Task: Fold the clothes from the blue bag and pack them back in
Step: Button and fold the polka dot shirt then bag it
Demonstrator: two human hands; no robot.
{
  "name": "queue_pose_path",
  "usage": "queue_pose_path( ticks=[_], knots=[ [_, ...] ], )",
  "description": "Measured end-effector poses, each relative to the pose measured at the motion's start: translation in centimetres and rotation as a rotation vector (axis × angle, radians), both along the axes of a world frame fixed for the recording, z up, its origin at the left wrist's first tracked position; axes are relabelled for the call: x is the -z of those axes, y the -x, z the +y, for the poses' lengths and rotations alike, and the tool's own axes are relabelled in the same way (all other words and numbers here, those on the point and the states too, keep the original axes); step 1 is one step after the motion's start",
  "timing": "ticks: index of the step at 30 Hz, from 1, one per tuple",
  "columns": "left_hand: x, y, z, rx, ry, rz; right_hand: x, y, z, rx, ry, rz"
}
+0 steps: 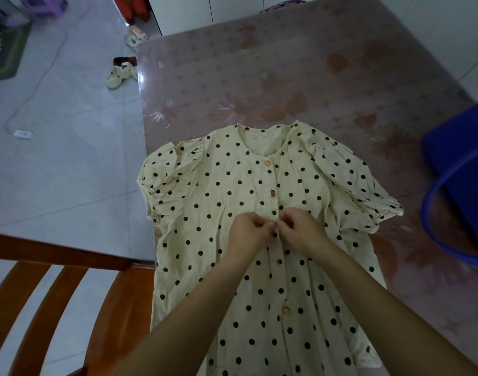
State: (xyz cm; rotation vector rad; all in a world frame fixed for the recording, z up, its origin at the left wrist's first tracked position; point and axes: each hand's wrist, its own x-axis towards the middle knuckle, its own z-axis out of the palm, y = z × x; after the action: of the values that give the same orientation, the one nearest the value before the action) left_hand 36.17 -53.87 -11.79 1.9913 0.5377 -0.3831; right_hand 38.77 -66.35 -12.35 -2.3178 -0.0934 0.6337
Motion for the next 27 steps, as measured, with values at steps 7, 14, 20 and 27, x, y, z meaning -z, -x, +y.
queue_pose_path(
  ticks=[7, 14, 20, 27],
  knots=[
    [-0.1, -0.3, 0.3, -0.056, 0.161, 0.151, 0.7, 0.4, 0.1, -0.052, 0.067, -0.134],
    [-0.3, 2.3, 2.9, 0.168, -0.216, -0.031, -0.1, 3.2, -3.8, 0.079, 0.064, -0.275],
    [-0.6, 10.3, 6.5, 0.159, -0.334, -0.282, -0.4, 10.7, -8.8, 0.199, 0.115, -0.413],
    [1.9, 19.3, 9.8, 0.067, -0.688, 0.029, 1.2, 18.4, -12.8, 0.507, 0.343, -0.129]
  ],
)
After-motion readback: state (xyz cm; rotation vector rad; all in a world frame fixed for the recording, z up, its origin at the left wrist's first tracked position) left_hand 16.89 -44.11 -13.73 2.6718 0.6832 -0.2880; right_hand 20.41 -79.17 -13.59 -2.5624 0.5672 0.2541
